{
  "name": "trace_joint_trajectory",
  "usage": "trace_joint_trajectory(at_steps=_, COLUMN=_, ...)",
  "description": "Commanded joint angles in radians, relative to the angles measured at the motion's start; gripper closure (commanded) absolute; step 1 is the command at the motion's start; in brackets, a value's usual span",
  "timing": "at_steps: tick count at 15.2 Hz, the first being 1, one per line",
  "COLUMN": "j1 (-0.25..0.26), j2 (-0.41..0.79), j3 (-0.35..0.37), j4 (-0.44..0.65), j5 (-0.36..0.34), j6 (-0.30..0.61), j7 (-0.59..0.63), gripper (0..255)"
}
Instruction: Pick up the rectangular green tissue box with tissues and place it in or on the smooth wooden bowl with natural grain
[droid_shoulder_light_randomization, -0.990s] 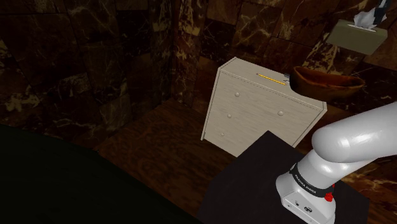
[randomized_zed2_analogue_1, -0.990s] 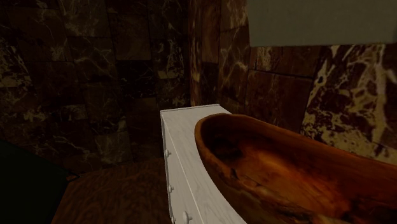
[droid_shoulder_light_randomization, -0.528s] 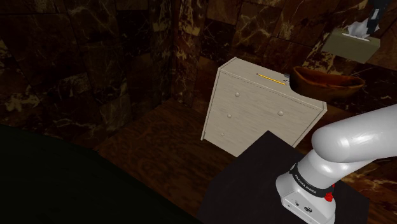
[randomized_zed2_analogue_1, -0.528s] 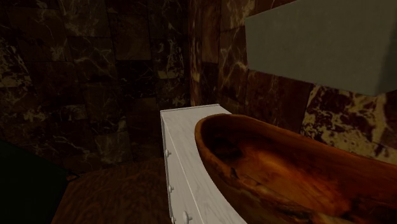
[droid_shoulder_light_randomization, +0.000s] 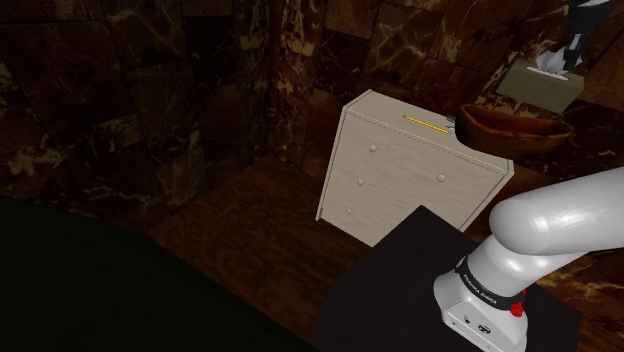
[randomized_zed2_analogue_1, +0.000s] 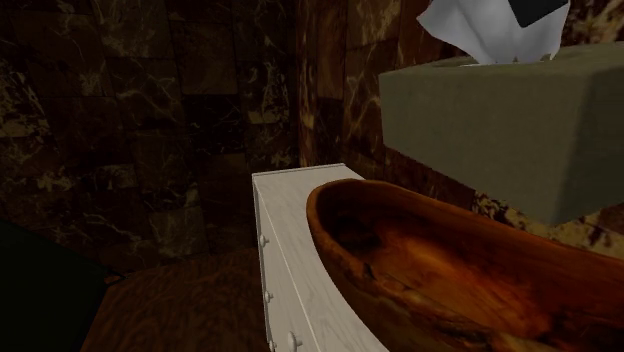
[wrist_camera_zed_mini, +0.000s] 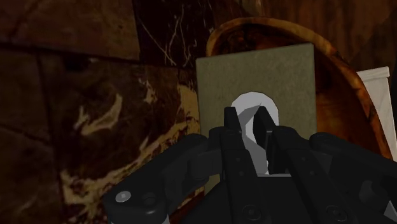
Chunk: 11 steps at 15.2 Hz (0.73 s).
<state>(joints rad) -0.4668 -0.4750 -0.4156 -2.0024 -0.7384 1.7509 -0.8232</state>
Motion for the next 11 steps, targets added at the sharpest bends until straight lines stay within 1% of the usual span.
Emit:
trace_joint_trajectory(at_steps=1, j1=-0.002, j2=-0.004, j3=-0.006, j4=-0.027, j5=-0.006, j6=0.022, j7=0.011, gripper=255)
trace_joint_trajectory(at_steps=5, j1=-0.007, j2=-0.014, j3=-0.014, j4=-0.083, j5=-0.019, j6=0.062, j7=0.036, gripper=255)
trace_joint_trajectory(at_steps=11, j1=-0.007, j2=-0.014, j3=-0.014, j4=-0.083, j5=-0.019, j6=0.062, j7=0.036, gripper=255)
